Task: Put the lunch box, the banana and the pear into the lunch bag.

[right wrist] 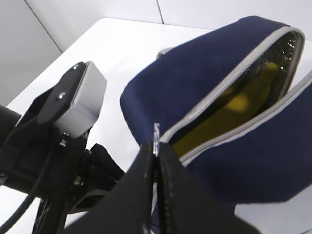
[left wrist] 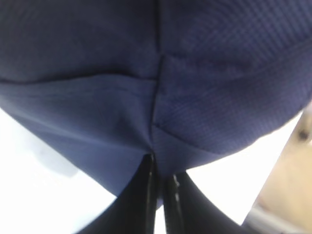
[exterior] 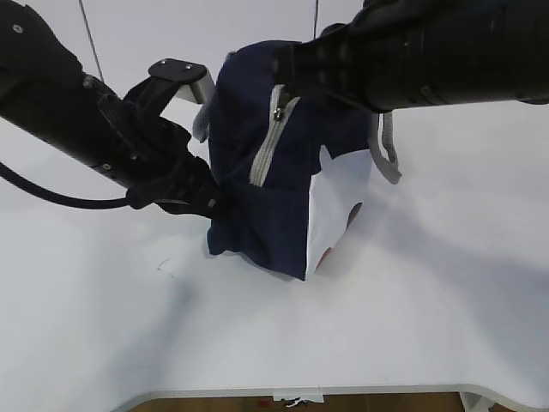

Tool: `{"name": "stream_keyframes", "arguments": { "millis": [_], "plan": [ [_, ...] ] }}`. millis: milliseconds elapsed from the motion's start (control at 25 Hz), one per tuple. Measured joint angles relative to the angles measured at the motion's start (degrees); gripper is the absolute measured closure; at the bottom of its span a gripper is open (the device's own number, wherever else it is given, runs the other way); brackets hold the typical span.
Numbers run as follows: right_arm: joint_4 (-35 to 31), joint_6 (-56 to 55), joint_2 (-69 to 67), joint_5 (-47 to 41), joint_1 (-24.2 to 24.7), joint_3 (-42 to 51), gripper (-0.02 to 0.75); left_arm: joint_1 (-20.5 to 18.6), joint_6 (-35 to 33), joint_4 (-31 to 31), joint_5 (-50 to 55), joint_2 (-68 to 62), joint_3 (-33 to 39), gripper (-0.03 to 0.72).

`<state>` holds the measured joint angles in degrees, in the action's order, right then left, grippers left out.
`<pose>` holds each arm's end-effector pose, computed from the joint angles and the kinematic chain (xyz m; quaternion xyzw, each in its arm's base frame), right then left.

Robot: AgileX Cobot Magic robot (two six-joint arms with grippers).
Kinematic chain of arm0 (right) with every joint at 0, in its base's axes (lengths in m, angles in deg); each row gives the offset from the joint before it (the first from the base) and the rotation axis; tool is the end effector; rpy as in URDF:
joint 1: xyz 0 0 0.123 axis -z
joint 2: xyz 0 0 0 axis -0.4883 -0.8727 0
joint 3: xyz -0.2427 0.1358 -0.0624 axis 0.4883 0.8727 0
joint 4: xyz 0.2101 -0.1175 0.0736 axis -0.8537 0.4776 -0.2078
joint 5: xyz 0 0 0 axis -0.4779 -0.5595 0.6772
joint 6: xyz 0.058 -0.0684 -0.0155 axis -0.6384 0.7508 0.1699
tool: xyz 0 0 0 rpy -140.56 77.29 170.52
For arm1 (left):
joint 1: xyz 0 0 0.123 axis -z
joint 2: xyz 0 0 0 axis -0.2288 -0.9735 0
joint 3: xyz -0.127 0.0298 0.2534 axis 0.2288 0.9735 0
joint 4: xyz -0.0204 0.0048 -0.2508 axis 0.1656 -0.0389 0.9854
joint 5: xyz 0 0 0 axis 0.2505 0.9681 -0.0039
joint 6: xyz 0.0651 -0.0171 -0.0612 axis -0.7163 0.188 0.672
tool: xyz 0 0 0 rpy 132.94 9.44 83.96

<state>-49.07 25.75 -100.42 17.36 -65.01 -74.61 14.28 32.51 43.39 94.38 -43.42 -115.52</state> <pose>0.2580 0.1882 0.3290 -0.1609 0.8334 0.2328 0.4748 0.3000 -0.1975 0.2300 0.3505 0.8718 -0.2388 0.2452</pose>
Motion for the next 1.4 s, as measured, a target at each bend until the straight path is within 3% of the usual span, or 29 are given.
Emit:
{"name": "stream_keyframes", "arguments": {
  "millis": [560, 1080, 1400],
  "plan": [
    [-0.1, -0.1, 0.0, 0.7, 1.9, -0.1, 0.737, 0.0, -0.1, -5.2, 1.1, 1.9, 1.9, 0.694],
    [0.5, -0.1, 0.0, 2.0, 5.7, -0.1, 0.737, 0.1, -0.2, -5.7, -0.7, 6.3, 8.5, 0.694],
    [-0.7, -0.1, 0.0, 2.1, 6.2, -0.3, 0.737, 0.1, -0.2, -3.9, -0.5, 7.9, 8.7, 0.675]
  ]
}}
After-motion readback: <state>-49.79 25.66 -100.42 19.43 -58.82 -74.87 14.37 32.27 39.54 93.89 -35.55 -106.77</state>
